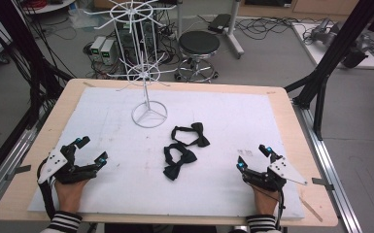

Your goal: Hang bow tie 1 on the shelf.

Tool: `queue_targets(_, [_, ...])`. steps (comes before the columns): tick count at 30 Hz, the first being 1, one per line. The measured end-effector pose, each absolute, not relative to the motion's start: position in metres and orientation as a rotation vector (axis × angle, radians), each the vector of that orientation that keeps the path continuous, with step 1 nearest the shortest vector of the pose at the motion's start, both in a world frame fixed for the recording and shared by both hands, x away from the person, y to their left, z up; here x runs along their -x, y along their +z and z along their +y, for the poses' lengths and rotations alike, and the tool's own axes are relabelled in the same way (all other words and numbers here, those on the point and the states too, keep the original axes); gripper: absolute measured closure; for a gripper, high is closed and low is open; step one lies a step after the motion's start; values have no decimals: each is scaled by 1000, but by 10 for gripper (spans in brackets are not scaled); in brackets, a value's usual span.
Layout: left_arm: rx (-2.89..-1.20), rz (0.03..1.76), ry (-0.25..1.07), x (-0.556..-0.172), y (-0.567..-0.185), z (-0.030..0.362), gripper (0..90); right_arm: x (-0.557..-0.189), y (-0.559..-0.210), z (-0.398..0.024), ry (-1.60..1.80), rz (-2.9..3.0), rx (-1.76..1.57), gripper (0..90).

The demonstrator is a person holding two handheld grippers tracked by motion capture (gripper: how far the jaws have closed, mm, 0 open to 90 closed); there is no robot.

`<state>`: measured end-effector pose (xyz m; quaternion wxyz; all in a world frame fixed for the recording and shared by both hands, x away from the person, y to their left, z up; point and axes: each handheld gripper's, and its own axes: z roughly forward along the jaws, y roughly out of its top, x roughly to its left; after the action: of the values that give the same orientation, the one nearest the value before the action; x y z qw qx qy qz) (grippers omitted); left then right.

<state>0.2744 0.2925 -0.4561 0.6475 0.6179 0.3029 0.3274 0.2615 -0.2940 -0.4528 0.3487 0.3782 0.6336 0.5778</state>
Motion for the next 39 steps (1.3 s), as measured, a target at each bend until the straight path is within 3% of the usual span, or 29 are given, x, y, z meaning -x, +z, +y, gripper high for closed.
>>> queue_targets(28, [-1447, 719, 739, -276, -454, 293, 133, -260, -453, -294, 1498, 1623, -967, 109])
queue_targets(39, [-1516, 697, 678, -284, -420, 289, 132, -260, -453, -295, 1507, 1611, -982, 109])
